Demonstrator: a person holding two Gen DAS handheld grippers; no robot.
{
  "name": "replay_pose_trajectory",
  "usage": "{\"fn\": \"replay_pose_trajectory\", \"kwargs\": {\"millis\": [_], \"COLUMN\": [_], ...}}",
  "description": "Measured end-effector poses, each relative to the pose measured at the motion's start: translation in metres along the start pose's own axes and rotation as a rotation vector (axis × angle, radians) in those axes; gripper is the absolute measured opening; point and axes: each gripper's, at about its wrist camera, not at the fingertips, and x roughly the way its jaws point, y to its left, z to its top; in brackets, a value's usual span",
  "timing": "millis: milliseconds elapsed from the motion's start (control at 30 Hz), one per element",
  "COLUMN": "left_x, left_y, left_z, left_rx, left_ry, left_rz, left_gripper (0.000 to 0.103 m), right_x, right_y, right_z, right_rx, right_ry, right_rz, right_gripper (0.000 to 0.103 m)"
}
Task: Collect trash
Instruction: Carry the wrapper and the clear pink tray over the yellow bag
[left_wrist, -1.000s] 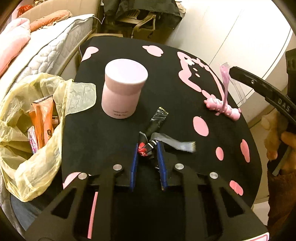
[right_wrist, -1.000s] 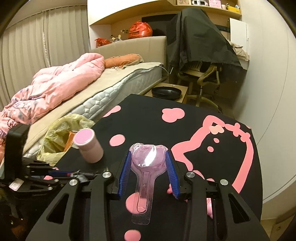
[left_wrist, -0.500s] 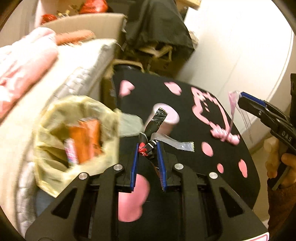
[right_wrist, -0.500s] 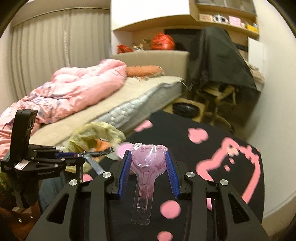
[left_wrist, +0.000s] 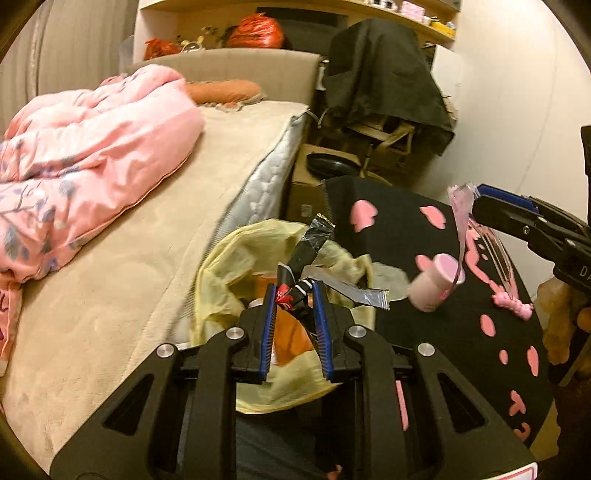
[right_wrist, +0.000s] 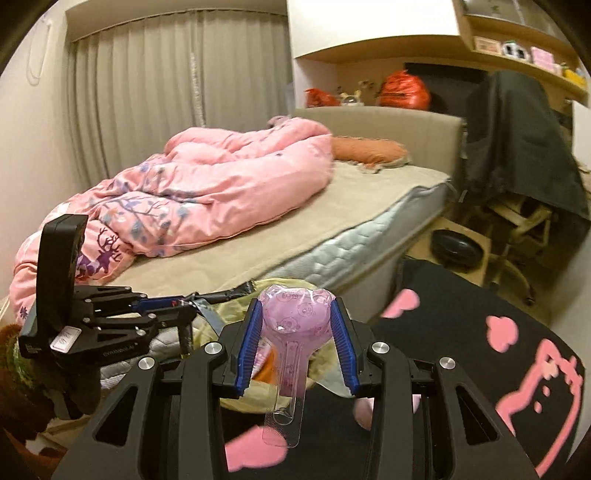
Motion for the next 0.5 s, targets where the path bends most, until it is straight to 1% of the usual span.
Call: {"fn": "replay_pose_trajectory", "kwargs": {"millis": [200,367,500], "left_x": [0.025,0.049,0.069], "left_y": [0.025,0.036,0.045], "left_z": [-0.010,-0.014,-0.016], "left_rx": [-0.043,-0.078,-0.100], "left_ry": [0.053,0.092,0.121], "left_rz": [0.011,0.006,0.000], "left_gripper": [0.019,0.019,0.019], "right_x": [0.045,0.082,0.112], "right_y": [0.008,0.006,0.003], "right_z": [0.000,-0.004,-0.005], "right_rx": [-0.006,0.007,0.034], "right_ry": [0.066,0.124,0.167], "right_rz": [0.035,0.056,0.090], "right_gripper": [0.036,0.036,0.036]}}
